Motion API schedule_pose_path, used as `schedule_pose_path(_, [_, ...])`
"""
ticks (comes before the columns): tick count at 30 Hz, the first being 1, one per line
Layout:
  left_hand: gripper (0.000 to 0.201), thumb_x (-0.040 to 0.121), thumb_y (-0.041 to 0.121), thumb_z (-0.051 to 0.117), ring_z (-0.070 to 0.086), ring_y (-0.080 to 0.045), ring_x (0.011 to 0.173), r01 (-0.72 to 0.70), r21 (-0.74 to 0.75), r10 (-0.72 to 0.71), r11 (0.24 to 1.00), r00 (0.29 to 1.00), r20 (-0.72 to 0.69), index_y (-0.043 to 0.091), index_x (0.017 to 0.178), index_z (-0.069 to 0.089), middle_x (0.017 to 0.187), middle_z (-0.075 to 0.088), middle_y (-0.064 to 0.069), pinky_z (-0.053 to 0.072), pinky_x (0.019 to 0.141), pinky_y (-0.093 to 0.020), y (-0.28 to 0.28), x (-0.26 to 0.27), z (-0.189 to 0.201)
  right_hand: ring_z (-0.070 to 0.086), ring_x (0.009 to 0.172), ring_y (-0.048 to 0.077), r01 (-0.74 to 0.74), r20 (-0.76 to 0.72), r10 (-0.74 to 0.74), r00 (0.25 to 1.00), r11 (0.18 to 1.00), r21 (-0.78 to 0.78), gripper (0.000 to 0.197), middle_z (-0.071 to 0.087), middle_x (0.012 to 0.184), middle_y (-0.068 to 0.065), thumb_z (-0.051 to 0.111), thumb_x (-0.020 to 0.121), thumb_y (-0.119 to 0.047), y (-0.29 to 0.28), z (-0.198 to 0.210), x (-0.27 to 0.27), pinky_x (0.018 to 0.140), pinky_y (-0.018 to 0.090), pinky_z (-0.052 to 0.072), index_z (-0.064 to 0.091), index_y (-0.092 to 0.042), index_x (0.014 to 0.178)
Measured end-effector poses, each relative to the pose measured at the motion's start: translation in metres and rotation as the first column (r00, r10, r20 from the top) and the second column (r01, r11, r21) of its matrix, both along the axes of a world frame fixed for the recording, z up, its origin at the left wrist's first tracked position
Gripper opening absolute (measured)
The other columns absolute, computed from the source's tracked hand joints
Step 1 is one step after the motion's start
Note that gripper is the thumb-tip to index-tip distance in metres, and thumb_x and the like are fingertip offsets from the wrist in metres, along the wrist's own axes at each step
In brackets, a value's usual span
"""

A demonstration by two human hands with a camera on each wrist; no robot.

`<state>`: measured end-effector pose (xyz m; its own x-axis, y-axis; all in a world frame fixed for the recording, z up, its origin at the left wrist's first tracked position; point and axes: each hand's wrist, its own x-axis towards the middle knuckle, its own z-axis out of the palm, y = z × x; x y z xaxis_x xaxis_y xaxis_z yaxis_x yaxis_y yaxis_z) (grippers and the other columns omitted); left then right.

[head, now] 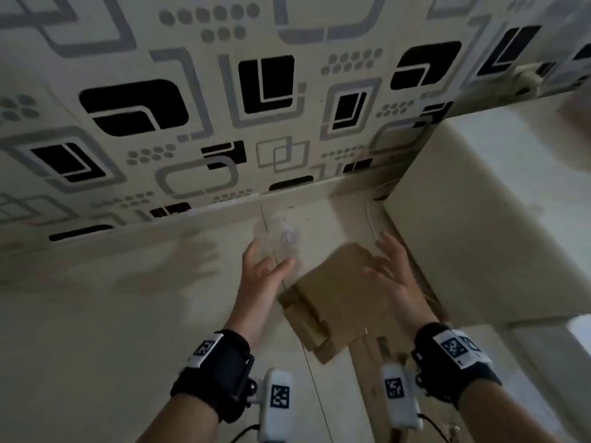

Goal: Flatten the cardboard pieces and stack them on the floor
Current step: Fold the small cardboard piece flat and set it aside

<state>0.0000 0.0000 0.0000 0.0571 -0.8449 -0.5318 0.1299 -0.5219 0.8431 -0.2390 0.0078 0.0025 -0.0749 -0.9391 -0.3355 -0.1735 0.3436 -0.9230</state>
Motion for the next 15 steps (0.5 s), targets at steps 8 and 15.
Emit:
schedule_pose_path(8, [0.105,0.075,0.054,0.083,0.024,-0.018,0.153,0.067,0.056,-0.074,0.996,0.989,0.132,0.051,0.158,0.019,0.168,0.022,0.008,0.032,0.113,-0.04,0.006,-0.003,-0.105,0.043,0.121,-0.006,-0.033,-0.083,0.034,0.996,0.999,0.011,0.072,0.042,0.141,-0.02,0.06,0.081,-0.039,0.003,-0.096,-0.011,0.09,0.023,0.037,0.031,-0.045,0.147])
schedule_pose_path(15, [0.108,0.06,0.066,0.083,0.018,-0.023,0.154,0.273,0.046,-0.272,0.961,0.903,0.333,0.055,0.153,0.028,0.167,0.012,0.011,0.035,0.116,-0.05,0.001,-0.015,-0.159,0.049,0.126,0.019,0.037,-0.149,-0.033,0.988,0.999,0.021,0.073,0.049,0.138,-0.005,0.076,0.078,-0.03,-0.03,-0.168,-0.029,0.089,0.03,0.043,0.041,-0.034,0.142])
